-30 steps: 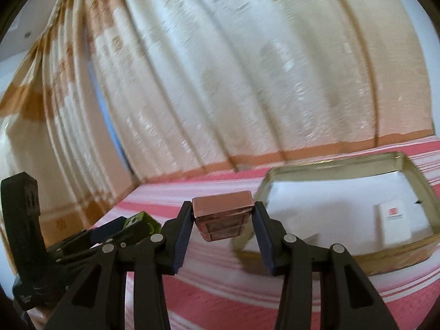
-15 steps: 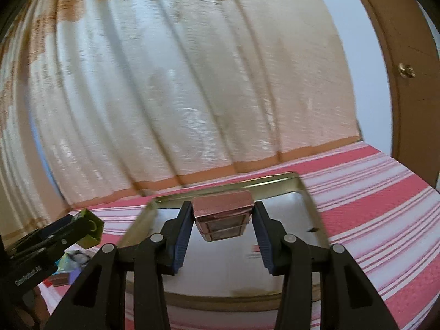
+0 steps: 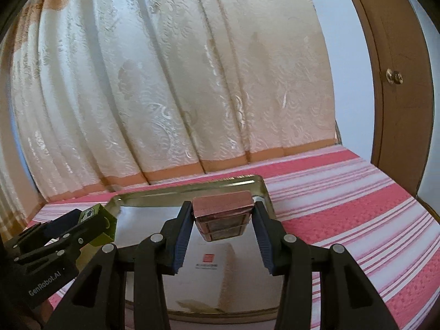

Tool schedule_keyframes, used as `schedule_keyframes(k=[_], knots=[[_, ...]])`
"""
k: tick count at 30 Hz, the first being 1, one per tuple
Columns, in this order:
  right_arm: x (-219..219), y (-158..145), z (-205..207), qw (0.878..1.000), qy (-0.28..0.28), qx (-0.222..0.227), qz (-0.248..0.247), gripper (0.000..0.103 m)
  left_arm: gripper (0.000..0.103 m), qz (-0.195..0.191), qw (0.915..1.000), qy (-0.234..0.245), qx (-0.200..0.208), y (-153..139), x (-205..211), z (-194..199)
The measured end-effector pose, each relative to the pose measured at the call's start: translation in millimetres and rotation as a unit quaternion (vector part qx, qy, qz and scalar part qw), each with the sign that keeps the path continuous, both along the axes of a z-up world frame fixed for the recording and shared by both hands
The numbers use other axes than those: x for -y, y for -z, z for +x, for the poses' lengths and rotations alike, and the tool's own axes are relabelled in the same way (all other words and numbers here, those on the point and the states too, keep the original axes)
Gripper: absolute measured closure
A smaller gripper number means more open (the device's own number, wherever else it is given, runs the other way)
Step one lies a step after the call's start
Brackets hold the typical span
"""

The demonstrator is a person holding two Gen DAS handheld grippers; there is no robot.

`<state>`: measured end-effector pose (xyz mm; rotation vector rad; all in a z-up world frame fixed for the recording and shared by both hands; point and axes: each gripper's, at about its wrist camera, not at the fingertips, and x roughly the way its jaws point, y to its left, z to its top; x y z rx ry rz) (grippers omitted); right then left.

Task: Organize rigid objects
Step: 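Carry the green block and copper box with both grippers over the tin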

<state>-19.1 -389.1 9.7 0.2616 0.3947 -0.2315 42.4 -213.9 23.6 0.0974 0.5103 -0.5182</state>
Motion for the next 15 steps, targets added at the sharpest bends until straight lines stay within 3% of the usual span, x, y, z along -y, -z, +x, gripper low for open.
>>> schedule_keyframes(k=[15], knots=[[-8, 16, 19, 0.999, -0.008, -0.045, -0.001, 0.056, 0.053, 0.017, 0.9997, -0.009, -0.018, 19, 14, 15]])
